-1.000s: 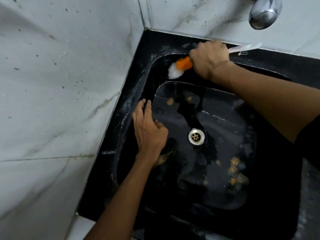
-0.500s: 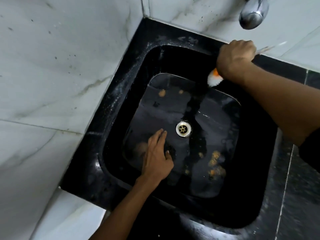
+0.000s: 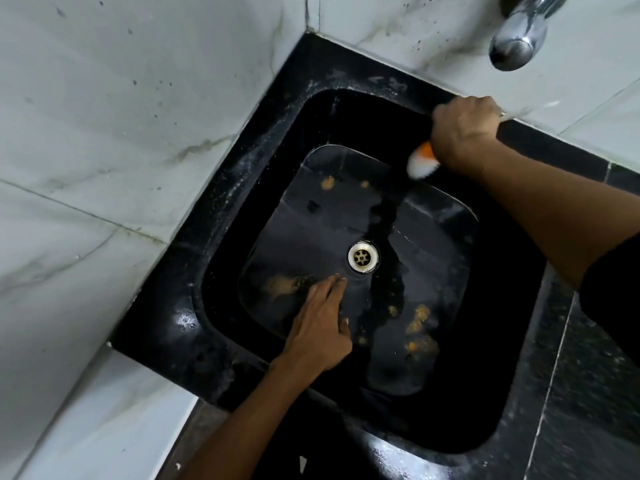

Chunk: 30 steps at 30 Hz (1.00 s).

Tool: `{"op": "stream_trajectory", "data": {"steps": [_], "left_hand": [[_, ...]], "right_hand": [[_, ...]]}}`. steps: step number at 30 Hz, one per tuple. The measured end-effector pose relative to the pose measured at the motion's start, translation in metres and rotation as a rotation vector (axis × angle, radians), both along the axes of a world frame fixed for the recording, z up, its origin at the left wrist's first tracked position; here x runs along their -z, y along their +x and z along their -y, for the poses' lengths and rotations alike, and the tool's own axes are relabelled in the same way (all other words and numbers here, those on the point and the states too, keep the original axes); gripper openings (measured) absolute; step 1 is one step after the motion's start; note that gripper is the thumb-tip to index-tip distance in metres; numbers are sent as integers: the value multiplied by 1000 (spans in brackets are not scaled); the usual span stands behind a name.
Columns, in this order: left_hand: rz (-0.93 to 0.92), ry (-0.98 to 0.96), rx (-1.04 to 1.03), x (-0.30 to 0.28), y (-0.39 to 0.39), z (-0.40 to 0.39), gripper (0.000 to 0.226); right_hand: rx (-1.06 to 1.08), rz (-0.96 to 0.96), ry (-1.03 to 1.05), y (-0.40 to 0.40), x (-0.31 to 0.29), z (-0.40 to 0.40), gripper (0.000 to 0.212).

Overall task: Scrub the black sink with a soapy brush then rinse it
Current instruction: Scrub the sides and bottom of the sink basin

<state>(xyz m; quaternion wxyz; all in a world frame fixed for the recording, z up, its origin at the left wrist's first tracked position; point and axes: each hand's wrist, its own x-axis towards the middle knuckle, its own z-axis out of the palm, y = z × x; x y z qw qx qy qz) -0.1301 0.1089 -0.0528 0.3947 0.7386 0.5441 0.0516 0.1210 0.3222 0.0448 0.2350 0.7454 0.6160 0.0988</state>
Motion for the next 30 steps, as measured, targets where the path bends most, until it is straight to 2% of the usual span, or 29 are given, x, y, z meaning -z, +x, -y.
{"op": "stream_trajectory", "data": {"steps": [3,5,10,12,18,21,23,25,28,30], "left_hand": [[5,8,-22,1,-1,-1,71],[4,7,-30,2,-2,-1,71],[20,-31,-49,1,-3,-1,72],[33,-39,-47,0,-3,-1,73],[28,-60,-37,2,-3,-3,72],[19,-77,-28,3,-2,-2,72],[18,-87,-32,3,-3,-3,72],[22,-101,-32,4,-2,-2,72],[23,-117,-35,4,-1,-3,72],[23,-116,-39,4,-2,-4,72]], "right_hand": [[-111,-159,117,-26,5,-13,29],[-46,-218,149,-34,8,-18,31],[137,-54,-58,-11,19,-3,28],[168,-40,-43,3,14,-7,29],[-270,-123,87,-27,-1,-23,22],[-425,-25,70,-22,-2,-20,19],[-491,80,-29,-15,-1,-12,19],[-379,102,-113,-9,0,-5,22],[-167,40,-87,-19,5,-11,18],[-227,23,-72,-43,7,-19,14]]}}
